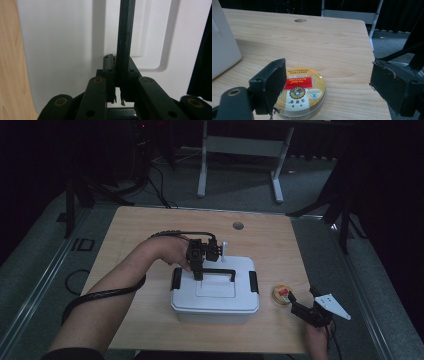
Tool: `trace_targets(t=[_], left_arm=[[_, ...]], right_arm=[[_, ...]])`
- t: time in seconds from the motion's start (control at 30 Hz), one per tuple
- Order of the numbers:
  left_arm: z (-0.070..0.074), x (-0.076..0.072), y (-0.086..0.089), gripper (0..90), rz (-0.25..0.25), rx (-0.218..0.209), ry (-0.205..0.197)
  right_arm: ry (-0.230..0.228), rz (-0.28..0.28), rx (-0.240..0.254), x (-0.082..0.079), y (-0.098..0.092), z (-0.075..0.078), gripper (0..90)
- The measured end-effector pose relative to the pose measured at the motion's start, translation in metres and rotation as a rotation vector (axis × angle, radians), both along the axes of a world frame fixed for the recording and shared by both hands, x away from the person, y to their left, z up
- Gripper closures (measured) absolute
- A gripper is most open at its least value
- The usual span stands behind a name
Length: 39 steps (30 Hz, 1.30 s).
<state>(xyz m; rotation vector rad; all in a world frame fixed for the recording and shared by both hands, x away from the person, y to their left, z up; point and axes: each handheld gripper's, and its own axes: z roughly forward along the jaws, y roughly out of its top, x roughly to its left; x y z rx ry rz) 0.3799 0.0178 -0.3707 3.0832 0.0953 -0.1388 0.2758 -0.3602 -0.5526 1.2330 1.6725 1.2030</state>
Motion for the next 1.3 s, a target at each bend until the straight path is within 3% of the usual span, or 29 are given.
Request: trace_targets(t=[0.17, 0.33, 0.77, 1.0, 1.3], left_arm=[[0.001, 0.001, -0.001, 83.4, -0.005, 0.006, 0.006], [0.007, 0.000, 0.001, 83.5, -0.003, -0.016, 0.007], [0.042, -0.005, 0.012, 83.5, 0.005, -0.050, -0.055], [0.064, -0.009, 0.032, 83.5, 0.028, -0.075, -0.099], [0.071, -0.014, 0.067, 83.5, 0.095, -0.076, -0.107]], right_arm=[[0.000, 0.000, 0.003, 0.000, 0.000, 0.000, 13.3], [-0.001, 0.000, 0.004, 0.000, 0.000, 0.000, 13.3], [0.000, -0.001, -0.001, 0.000, 0.000, 0.000, 13.3], [-0.001, -0.001, -0.002, 0.000, 0.000, 0.000, 13.3], [-0.001, -0.003, -0.001, 0.000, 0.000, 0.000, 13.3]])
